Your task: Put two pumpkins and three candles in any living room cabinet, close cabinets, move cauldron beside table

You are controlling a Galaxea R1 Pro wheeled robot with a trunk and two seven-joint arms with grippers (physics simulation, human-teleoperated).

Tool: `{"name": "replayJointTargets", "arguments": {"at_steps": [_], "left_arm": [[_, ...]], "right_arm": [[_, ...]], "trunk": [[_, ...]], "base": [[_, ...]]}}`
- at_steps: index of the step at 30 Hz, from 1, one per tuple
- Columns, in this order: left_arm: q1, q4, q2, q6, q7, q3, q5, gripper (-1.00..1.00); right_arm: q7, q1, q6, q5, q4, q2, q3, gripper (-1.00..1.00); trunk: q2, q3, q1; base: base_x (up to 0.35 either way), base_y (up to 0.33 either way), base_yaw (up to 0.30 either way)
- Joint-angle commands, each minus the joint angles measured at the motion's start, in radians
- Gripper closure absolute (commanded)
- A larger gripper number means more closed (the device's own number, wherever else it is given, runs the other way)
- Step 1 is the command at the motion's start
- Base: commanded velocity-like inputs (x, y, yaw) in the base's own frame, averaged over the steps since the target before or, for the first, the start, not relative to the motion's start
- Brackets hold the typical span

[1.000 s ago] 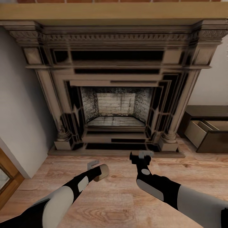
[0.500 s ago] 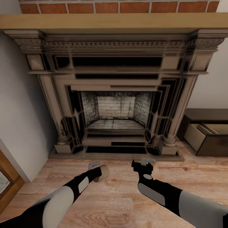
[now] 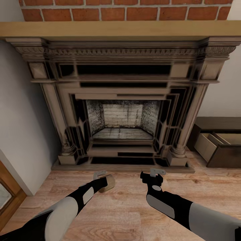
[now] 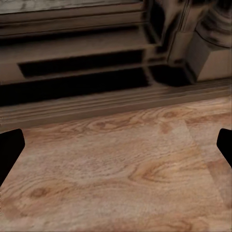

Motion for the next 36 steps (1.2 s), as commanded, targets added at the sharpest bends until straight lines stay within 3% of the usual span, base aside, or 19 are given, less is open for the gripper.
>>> {"name": "replayJointTargets", "arguments": {"at_steps": [1, 8, 15, 24, 36], "left_arm": [[0.0, 0.0, 0.0, 0.001, -0.003, 0.008, -0.009, 1.0], [0.0, 0.0, 0.0, 0.001, -0.003, 0.008, -0.009, 1.0], [0.0, 0.0, 0.0, 0.001, -0.004, 0.008, -0.009, 1.0], [0.0, 0.001, -0.001, 0.0, -0.003, 0.008, -0.009, 1.0], [0.0, 0.002, -0.002, 0.0, -0.003, 0.008, -0.01, 1.0]], "right_arm": [[-0.003, -0.002, -0.01, -0.01, -0.002, -0.001, 0.005, -1.0], [-0.004, -0.002, 0.032, -0.011, -0.001, -0.001, 0.003, -1.0], [-0.003, -0.002, 0.114, -0.012, -0.001, 0.0, 0.003, -1.0], [-0.005, -0.002, 0.122, -0.013, -0.001, -0.002, 0.002, -1.0], [-0.007, -0.001, 0.121, -0.014, -0.001, -0.003, 0.002, -1.0]], "trunk": [[0.007, 0.002, -0.004], [0.056, 0.024, -0.031], [0.056, 0.024, -0.031], [0.056, 0.024, -0.031], [0.056, 0.024, -0.031]], "base": [[0.0, 0.0, 0.0], [0.0, 0.0, 0.0], [0.0, 0.0, 0.0], [0.0, -0.029, 0.0], [0.0, -0.273, 0.0]]}}
